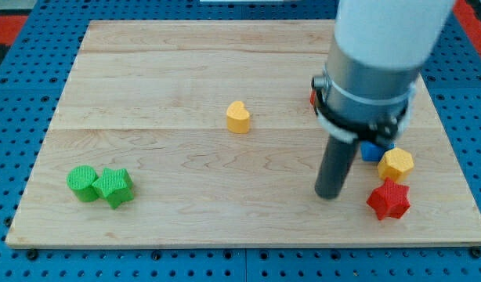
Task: Push the yellow hexagon into the yellow heart
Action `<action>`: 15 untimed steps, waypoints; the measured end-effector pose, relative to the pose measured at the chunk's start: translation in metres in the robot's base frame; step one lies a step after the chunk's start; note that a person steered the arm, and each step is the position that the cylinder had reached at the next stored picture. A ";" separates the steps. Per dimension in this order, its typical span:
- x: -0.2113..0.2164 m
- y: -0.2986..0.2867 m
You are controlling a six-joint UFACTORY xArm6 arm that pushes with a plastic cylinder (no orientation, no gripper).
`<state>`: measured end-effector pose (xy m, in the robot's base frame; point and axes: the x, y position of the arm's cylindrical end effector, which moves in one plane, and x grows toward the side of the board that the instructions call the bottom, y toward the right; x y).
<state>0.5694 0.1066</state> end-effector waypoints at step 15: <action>-0.054 0.087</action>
<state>0.5149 0.1933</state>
